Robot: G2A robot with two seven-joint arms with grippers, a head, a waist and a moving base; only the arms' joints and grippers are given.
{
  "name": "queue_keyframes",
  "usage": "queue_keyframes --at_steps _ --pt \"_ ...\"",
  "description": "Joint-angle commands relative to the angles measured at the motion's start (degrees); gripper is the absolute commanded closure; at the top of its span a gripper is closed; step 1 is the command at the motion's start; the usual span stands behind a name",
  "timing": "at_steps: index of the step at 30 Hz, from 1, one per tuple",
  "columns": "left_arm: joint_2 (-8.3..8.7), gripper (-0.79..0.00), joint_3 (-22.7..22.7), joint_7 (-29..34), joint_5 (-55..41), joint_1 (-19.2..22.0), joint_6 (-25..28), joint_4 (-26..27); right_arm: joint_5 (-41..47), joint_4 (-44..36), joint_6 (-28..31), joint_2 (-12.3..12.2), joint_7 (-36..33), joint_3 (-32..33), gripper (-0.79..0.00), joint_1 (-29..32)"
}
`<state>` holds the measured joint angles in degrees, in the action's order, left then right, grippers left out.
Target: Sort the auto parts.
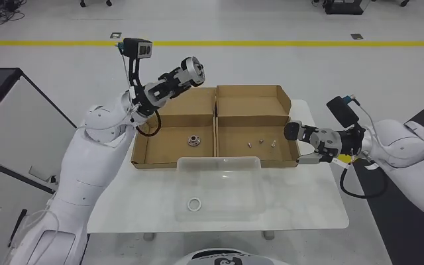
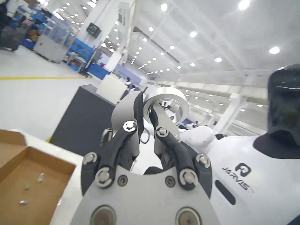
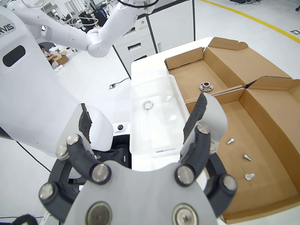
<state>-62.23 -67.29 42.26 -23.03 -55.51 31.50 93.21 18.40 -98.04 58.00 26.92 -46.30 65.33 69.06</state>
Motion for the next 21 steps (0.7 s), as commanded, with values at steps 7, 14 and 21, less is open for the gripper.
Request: queue_keyframes --at_steps 7,14,21 --pt "0.87 0.0 -0.08 8.15 18.15 4.12 -3.95 -3.98 -0.06 0.02 0.0 0.04 0.0 0.02 -0.785 0.02" --pt "1.49 0.0 1.31 15.01 28.16 5.83 -3.82 -4.8 -0.06 0.02 0.0 0.04 0.0 0.02 -0.785 0.02" --pt "1.58 0.0 3.17 18.14 34.37 9.87 -2.42 -7.44 -0.06 0.02 0.0 0.04 0.0 0.02 -0.785 0.02"
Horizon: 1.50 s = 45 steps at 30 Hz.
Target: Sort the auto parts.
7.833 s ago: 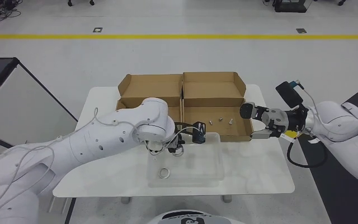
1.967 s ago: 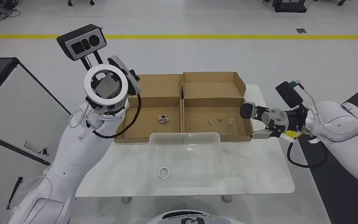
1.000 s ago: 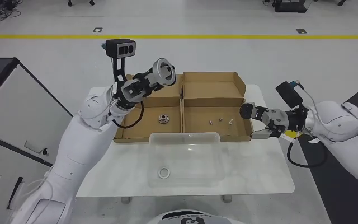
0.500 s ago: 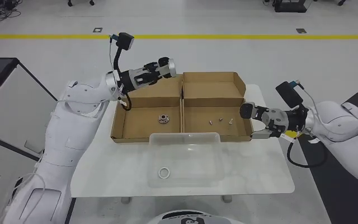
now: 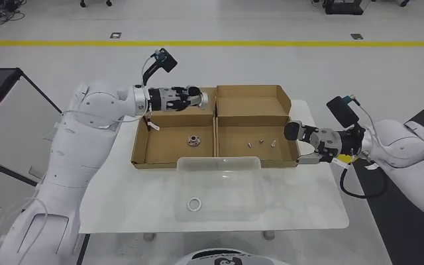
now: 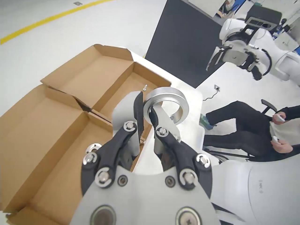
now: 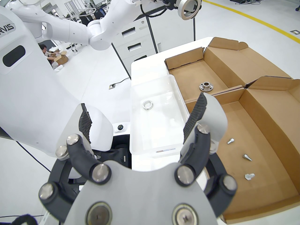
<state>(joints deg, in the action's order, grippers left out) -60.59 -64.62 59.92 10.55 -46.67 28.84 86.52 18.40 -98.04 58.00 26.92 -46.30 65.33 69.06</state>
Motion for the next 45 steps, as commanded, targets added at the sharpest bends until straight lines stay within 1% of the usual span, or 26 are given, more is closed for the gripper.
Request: queue_keyframes --at_steps 1,8,14,18,23,26,30,34,39,41,42,45 --pt "-0.14 0.0 1.08 1.03 1.25 1.93 0.51 -1.5 -0.06 0.02 0.0 0.04 0.0 0.02 -0.785 0.02" --pt "-1.42 0.0 6.47 2.3 4.82 9.76 2.6 -8.75 -0.06 0.02 0.0 0.04 0.0 0.02 -0.785 0.02" --pt "-3.41 0.0 13.06 2.56 7.87 15.98 5.14 -17.69 -0.06 0.02 0.0 0.04 0.0 0.02 -0.785 0.02" --pt "-4.59 0.0 17.64 4.18 13.18 19.0 7.22 -23.7 -0.06 0.02 0.0 0.04 0.0 0.02 -0.785 0.02" --pt "-5.65 0.0 20.66 3.01 15.95 20.5 8.25 -29.89 -0.06 0.02 0.0 0.04 0.0 0.02 -0.785 0.02" --pt "-6.1 0.0 22.19 2.37 18.01 20.68 8.86 -32.57 -0.06 0.02 0.0 0.04 0.0 0.02 -0.785 0.02" --pt "-6.66 0.0 23.65 2.53 18.05 20.51 9.58 -35.76 -0.06 0.02 0.0 0.04 0.0 0.02 -0.785 0.02" --pt "-7.0 0.0 24.84 2.68 19.83 20.89 10.16 -37.77 -0.06 0.02 0.0 0.04 0.0 0.02 -0.785 0.02" --pt "-7.19 0.0 26.28 3.25 23.52 21.32 10.47 -38.84 -0.06 0.02 0.0 0.04 0.0 0.02 -0.785 0.02" --pt "-7.24 0.0 26.01 2.33 22.87 21.25 9.81 -39.36 -0.06 0.02 0.0 0.04 0.0 0.02 -0.785 0.02" --pt "-7.17 0.0 25.55 0.37 23.26 21.57 9.88 -38.83 -0.06 0.02 0.0 0.04 0.0 0.02 -0.785 0.02" --pt "-7.17 0.0 25.55 0.37 23.26 21.57 9.88 -38.83 -0.06 0.02 0.0 0.04 0.0 0.02 -0.785 0.02"
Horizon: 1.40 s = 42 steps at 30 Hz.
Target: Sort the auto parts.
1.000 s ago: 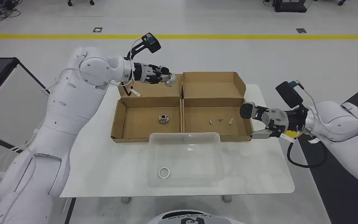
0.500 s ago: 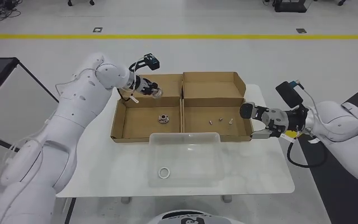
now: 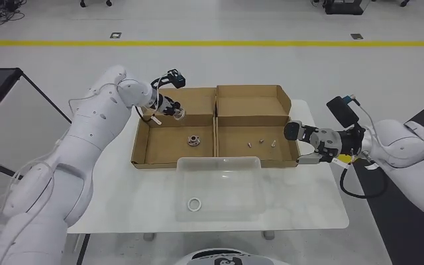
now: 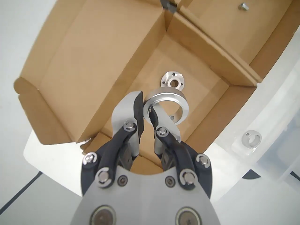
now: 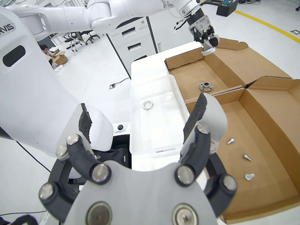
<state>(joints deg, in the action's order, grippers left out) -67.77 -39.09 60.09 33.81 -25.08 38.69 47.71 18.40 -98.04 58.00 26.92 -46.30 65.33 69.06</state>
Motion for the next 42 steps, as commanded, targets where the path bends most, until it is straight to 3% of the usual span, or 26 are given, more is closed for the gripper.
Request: queue_keyframes --at_steps 1,8,14,25,42 --pt "0.0 0.0 0.03 0.21 0.01 -0.01 0.03 -0.01 -0.06 0.02 0.0 0.04 0.0 0.02 -0.785 0.02" --pt "0.0 0.0 0.02 -0.09 -0.03 -0.24 -0.14 0.05 -0.06 0.02 0.0 0.04 0.0 0.02 -0.785 0.02" --pt "-0.37 0.0 2.15 0.96 4.38 -2.2 -5.47 0.37 -0.06 0.02 0.0 0.04 0.0 0.02 -0.785 0.02" --pt "-4.96 0.0 9.01 2.16 7.12 -2.7 -10.29 -4.81 -0.06 0.02 0.0 0.04 0.0 0.02 -0.785 0.02" --pt "-10.92 0.0 13.6 -0.05 9.05 -1.38 -10.91 -15.62 -0.06 0.02 0.0 0.04 0.0 0.02 -0.785 0.02"
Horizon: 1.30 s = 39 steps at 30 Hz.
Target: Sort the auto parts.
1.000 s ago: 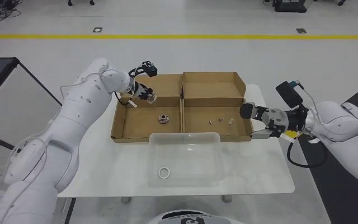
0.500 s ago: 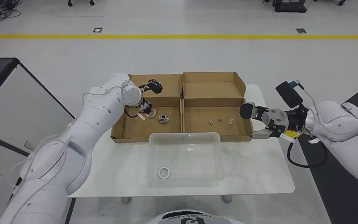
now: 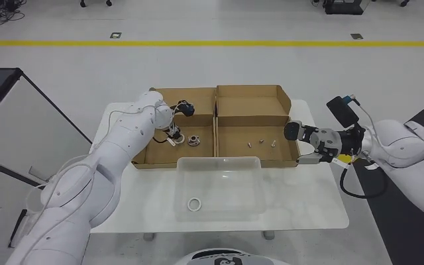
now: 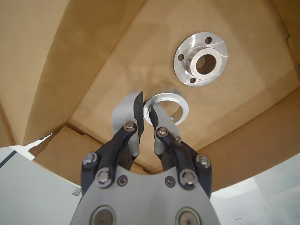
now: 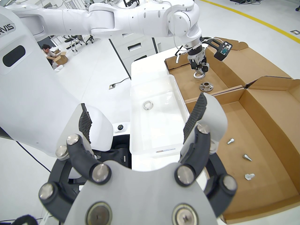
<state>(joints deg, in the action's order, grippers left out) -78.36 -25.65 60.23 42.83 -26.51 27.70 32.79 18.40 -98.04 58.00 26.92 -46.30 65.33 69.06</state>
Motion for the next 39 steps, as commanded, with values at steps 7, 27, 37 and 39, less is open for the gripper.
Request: queue_keyframes --at_steps 7,27,37,39 --pt "-2.22 -0.074 0.93 -1.19 0.43 0.48 0.97 -4.6 -0.06 0.02 0.0 0.04 0.0 0.02 -0.785 0.02" --pt "-4.26 -0.711 -0.38 -3.24 -0.52 3.75 5.42 -10.67 -0.06 0.02 0.0 0.04 0.0 0.02 -0.785 0.02" --pt "-1.47 -0.785 -3.66 -2.82 -0.5 8.27 9.88 -6.49 -0.06 0.02 0.0 0.04 0.0 0.02 -0.785 0.02" --pt "-0.23 -0.785 -5.13 -2.08 -1.6 8.61 11.99 -4.24 -0.06 0.02 0.0 0.04 0.0 0.02 -0.785 0.02"
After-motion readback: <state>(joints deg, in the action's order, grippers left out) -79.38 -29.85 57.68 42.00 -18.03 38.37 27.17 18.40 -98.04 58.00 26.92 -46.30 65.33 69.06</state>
